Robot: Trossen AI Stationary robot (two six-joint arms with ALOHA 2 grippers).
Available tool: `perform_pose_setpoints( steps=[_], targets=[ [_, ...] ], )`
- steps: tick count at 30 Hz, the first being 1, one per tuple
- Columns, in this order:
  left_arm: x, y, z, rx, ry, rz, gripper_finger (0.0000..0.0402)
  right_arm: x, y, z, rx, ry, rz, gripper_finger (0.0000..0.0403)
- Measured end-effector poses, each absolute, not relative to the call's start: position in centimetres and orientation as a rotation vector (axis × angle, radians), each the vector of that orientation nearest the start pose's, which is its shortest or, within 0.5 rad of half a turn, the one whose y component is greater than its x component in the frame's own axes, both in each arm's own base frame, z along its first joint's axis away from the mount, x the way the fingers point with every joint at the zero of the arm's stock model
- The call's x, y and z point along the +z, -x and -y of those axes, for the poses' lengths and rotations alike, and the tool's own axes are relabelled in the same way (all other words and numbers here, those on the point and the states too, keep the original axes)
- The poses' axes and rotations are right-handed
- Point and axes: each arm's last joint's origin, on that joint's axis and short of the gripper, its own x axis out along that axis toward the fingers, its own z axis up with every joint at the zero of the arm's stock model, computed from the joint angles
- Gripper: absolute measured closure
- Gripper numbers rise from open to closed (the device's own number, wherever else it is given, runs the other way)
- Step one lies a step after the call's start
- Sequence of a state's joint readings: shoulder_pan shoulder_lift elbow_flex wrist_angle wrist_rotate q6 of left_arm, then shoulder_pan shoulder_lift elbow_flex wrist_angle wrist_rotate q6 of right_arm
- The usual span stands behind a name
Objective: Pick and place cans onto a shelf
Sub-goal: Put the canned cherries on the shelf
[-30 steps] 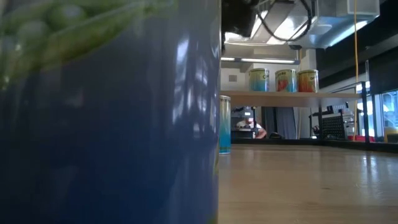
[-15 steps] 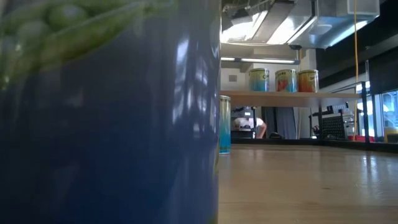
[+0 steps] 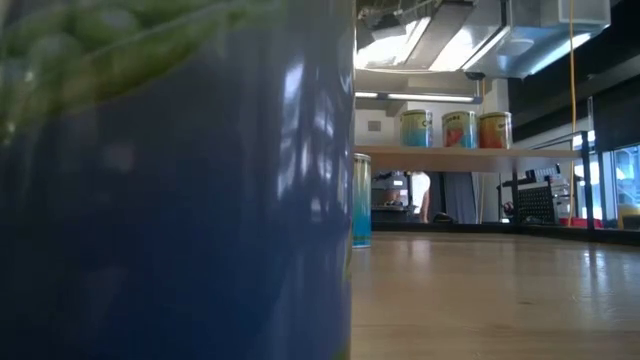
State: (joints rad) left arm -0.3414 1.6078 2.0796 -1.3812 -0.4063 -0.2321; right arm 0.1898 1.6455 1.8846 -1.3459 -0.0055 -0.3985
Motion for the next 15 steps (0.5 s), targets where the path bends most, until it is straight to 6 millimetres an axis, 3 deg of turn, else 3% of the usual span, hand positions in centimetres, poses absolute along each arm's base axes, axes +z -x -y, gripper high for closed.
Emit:
perform_pose_setpoints(
  steps=[7,15],
  targets=[
    [47.7,-23.0,8.4,0.131,-0.057,-0.769,0.0351,36.1,-31.9,-5.6,0.267,0.517,-1.058,0.0372],
    [48.4,-20.7,8.5,0.097,-0.058,-0.768,0.0351,32.1,-33.3,-5.1,0.203,0.522,-1.021,0.0362]
  ],
)
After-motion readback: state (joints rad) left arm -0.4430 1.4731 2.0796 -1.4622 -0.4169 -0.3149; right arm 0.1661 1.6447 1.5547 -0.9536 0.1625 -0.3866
